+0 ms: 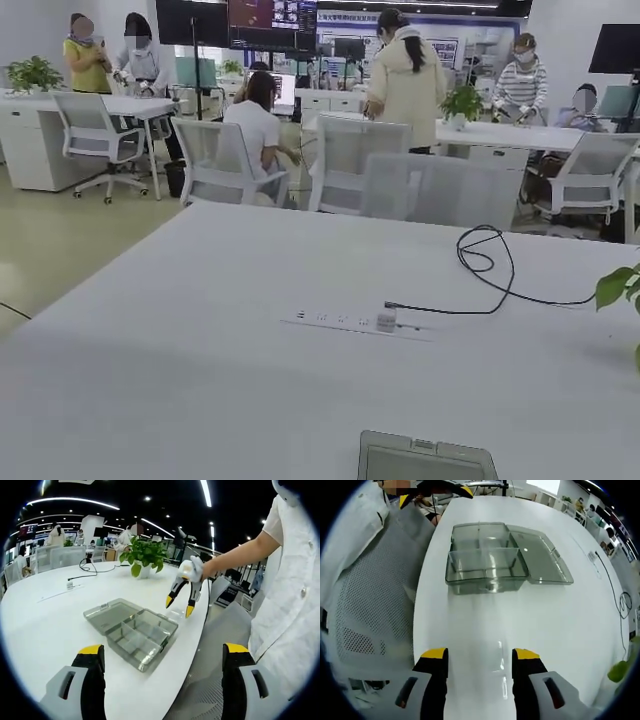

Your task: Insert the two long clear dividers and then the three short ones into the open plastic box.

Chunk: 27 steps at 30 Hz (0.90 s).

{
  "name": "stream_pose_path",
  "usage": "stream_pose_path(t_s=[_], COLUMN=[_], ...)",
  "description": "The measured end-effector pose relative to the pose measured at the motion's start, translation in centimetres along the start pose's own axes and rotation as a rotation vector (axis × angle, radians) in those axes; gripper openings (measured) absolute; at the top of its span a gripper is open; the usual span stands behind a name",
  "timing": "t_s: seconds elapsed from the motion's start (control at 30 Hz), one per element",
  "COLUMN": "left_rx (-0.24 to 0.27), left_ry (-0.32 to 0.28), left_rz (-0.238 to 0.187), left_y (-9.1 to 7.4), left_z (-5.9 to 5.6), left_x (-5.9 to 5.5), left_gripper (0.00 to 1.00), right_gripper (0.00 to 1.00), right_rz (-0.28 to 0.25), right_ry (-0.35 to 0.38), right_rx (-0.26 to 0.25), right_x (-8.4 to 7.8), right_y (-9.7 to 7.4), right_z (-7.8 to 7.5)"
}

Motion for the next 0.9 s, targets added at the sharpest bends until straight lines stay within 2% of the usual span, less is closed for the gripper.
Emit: stream_pose_path(t_s=[0.33, 0.37, 0.5, 0.6, 0.9], left_rx=[0.005, 0.007, 0.008, 0.007, 0.005], left_ry=[0.0, -0.001, -0.003, -0.002, -0.004], left_rz=[0.001, 0.002, -0.005, -0.004, 0.0], left_y=[-0.3, -0.3, -0.3, -0.3, -0.5], left_z=[0.2, 0.2, 0.3, 0.3, 0.3], left_x=[0.1, 0.1, 0.2, 0.1, -0.1], left_gripper=[0.99, 0.99, 0.99, 0.99, 0.98], right_gripper=[0.47, 0.45, 0.44, 0.34, 0.33], right_rz=[0.099, 0.101, 0.101, 0.107, 0.111], right_ry=[-0.062, -0.083, -0.079, -0.092, -0.085], right_rx=[-0.007, -0.023, -0.018, -0.018, -0.023], right_x=[-1.7, -1.7, -1.6, -1.7, -1.7], right_y=[1.7, 1.5, 1.6, 1.5, 1.5], right_z=[-0.3, -0.6, -0.5, -0.5, -0.4])
Point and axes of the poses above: the centre of the closed fingertips' face, and the gripper's own axes: y roughly forward along the fingers, z roughly to its left, x roughly out of its top, the point moved 2 cm from there along -y, roughly backward along the fingers, and after that the axes turned 3 degrees about z, right-handed, at the moved point
